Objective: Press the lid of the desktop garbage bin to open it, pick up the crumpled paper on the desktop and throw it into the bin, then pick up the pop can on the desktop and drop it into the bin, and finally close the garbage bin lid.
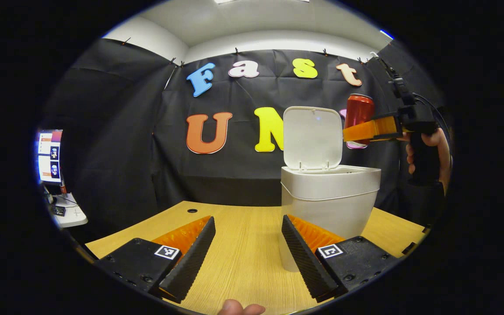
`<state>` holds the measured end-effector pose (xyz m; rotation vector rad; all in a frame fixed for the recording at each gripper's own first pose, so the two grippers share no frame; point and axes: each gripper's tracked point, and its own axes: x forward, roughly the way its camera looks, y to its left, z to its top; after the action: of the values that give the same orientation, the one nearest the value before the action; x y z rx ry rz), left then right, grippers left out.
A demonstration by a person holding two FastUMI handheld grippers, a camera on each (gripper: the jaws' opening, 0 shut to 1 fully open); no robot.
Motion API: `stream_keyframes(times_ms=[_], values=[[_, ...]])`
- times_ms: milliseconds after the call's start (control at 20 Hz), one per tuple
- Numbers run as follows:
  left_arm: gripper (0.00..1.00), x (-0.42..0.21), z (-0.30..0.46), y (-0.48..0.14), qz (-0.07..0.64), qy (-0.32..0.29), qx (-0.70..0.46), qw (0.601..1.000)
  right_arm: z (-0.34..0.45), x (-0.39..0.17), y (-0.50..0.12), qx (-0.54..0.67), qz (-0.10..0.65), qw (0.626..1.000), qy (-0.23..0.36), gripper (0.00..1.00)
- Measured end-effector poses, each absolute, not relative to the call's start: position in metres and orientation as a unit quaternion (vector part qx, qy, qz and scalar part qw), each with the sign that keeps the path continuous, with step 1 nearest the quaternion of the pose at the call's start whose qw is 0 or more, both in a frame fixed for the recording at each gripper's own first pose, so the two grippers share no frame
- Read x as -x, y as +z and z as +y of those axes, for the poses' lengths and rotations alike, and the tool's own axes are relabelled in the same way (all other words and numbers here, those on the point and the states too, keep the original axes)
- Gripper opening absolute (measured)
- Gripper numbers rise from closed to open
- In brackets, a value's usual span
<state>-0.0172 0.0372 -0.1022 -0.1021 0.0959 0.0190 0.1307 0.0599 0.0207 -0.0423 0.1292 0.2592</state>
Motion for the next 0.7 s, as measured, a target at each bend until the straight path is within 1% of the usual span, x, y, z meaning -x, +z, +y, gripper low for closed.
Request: stream_keyframes(times_ms=[150, 300, 500, 600, 700], values=[[0.99, 0.018, 0.041, -0.097, 0.043, 0.01, 0.055, 0.998, 0.058, -0.151, 0.017, 0.029, 0.085, 0.989, 0.118, 0.78], [0.98, 0.02, 0.04, -0.095, 0.04, 0.012, 0.062, 0.997, 0.065, -0.152, 0.003, 0.021, 0.115, 0.985, 0.126, 0.78], [0.99, 0.022, 0.036, -0.095, 0.041, 0.008, 0.059, 0.997, 0.067, -0.153, -0.009, 0.023, 0.139, 0.983, 0.117, 0.79], [0.98, 0.025, 0.037, -0.097, 0.044, 0.008, 0.057, 0.997, 0.065, -0.152, -0.011, 0.009, 0.144, 0.983, 0.111, 0.81], [0.99, 0.029, 0.04, -0.095, 0.041, 0.012, 0.059, 0.997, 0.061, -0.152, -0.001, -0.007, 0.132, 0.986, 0.099, 0.82]])
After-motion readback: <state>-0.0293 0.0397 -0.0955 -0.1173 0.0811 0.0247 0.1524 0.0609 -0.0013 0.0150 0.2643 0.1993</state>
